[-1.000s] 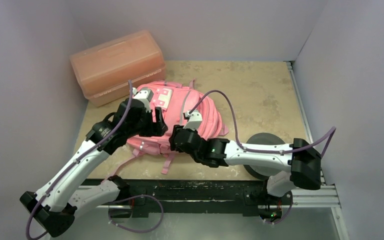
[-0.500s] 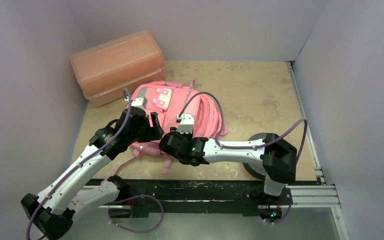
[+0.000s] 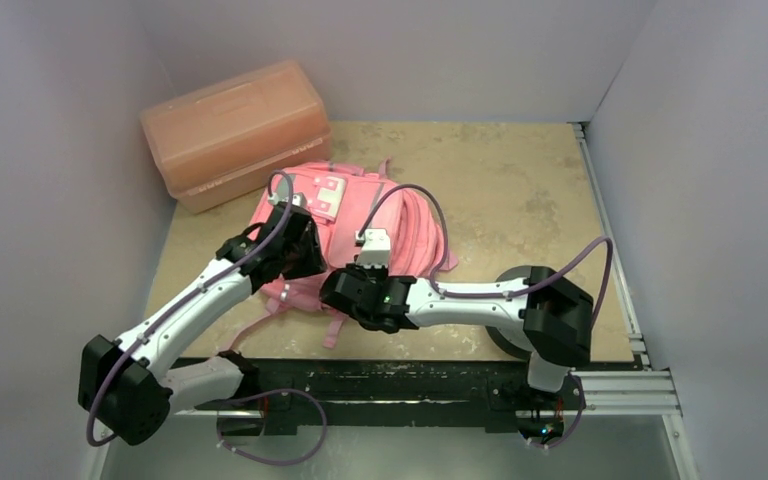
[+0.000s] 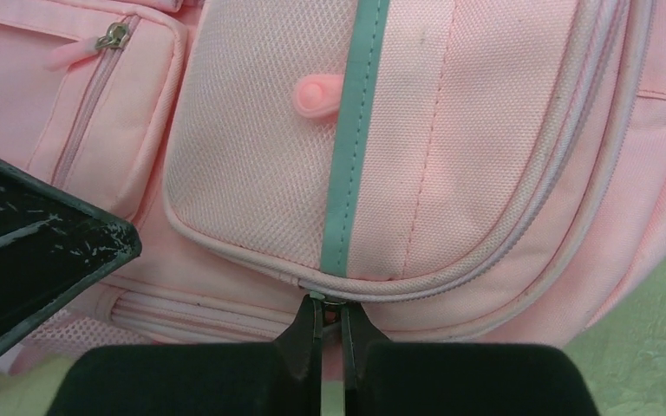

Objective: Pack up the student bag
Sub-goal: Zip the student bag at the center of the board.

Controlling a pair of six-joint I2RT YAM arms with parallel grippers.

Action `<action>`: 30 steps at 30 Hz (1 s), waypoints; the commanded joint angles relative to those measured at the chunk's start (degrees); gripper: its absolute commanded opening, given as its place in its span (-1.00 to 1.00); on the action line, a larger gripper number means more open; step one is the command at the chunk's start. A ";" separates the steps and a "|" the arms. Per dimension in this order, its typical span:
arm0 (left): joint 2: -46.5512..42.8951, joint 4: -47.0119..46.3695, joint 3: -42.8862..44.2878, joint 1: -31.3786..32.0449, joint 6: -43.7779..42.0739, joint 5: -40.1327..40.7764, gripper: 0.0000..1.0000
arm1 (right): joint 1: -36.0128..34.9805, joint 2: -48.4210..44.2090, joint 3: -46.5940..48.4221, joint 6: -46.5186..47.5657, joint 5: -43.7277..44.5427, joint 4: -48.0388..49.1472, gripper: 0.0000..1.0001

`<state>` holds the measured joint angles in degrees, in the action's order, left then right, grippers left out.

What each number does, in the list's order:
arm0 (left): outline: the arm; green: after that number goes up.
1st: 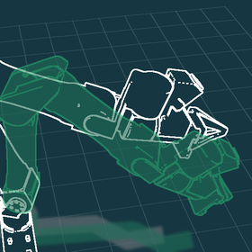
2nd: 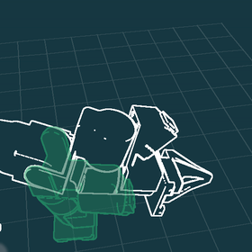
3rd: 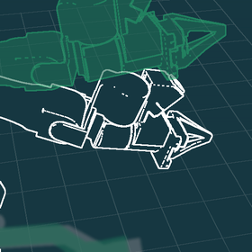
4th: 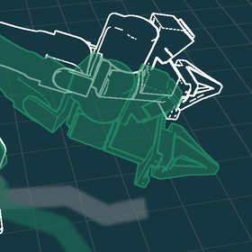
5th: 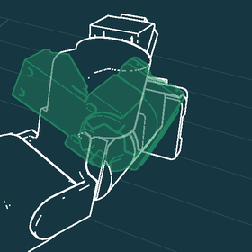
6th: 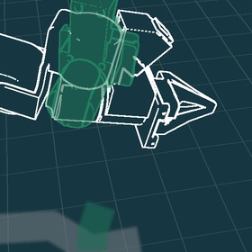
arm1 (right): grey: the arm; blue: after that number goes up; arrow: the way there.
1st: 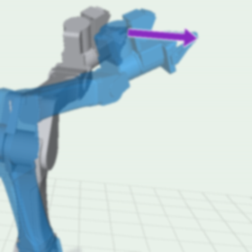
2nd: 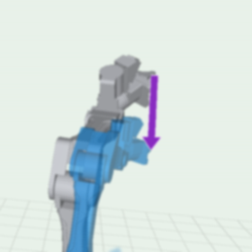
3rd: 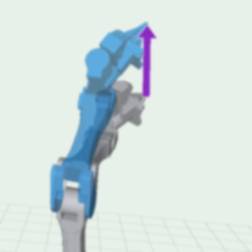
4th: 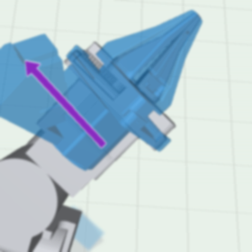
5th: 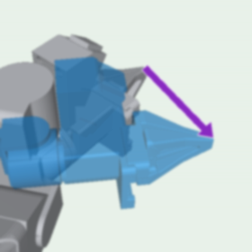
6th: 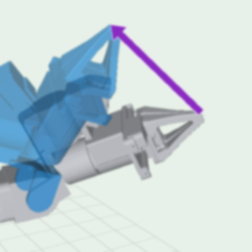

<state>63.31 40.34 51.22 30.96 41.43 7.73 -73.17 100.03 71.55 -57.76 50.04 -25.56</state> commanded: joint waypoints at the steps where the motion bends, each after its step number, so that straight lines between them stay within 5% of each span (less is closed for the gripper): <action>1: 4.05 -4.72 -2.15 -2.60 2.23 -2.94 -0.21 | 0.13 -4.39 -3.60 0.41 2.95 -2.97 -1.00; 13: 4.61 -6.36 -10.70 -15.86 3.33 -7.91 -0.30 | 4.46 -22.00 -18.97 18.19 1.45 6.70 -1.00; 17: 1.78 -7.12 -11.58 -15.90 2.31 -7.95 -0.27 | 12.22 -30.66 -27.67 30.19 -11.72 21.37 -1.00; 22: -5.10 -11.68 -13.13 -15.78 -0.98 -13.72 0.02 | 17.34 -36.41 -32.67 42.48 -28.77 32.81 -1.00; 27: -13.78 -19.19 -12.31 -9.88 -7.64 -20.29 0.27 | 17.53 -36.26 -33.21 47.45 -37.59 33.60 -1.00; 30: -12.63 -19.29 -7.78 1.55 -11.64 -13.77 0.31 | 17.54 -36.20 -33.88 47.27 -37.79 34.21 -1.00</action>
<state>50.50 26.59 38.24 21.82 37.78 -9.58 -55.57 65.10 38.50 -15.40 16.69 3.81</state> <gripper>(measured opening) 0.641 0.040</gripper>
